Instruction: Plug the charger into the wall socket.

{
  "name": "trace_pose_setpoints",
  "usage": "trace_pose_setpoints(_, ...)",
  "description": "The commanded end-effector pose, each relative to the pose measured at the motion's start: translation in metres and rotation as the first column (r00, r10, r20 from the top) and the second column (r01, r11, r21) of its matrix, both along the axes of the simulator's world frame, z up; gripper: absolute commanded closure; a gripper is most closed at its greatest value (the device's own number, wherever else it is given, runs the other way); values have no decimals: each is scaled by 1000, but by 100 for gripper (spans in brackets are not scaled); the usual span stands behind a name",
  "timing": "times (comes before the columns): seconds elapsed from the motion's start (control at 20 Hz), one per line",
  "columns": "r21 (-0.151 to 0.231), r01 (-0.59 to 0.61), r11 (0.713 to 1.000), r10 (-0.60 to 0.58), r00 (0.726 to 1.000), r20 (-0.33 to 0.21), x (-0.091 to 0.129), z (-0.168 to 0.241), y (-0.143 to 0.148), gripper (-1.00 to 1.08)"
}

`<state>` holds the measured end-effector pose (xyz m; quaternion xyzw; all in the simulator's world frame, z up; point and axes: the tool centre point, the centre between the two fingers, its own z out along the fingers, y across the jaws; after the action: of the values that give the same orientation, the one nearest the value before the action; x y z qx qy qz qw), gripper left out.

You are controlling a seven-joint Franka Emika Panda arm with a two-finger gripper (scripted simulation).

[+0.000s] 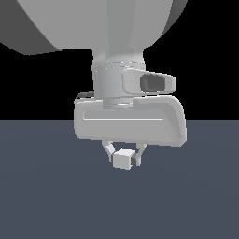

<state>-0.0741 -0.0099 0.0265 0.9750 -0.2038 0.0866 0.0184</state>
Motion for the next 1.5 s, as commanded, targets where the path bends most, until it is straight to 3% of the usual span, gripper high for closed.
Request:
trace_pose_setpoints(0.0,0,-17,1000,17,1000,1,11,9,0,108)
trace_pose_setpoints(0.75,1,-146,989,146,989,1,93,66,8,108)
trace_pose_setpoints(1.1,1,-167,986,167,986,1,107,75,11,108)
trace_pose_setpoints(1.45,0,-165,986,165,986,1,106,74,11,108)
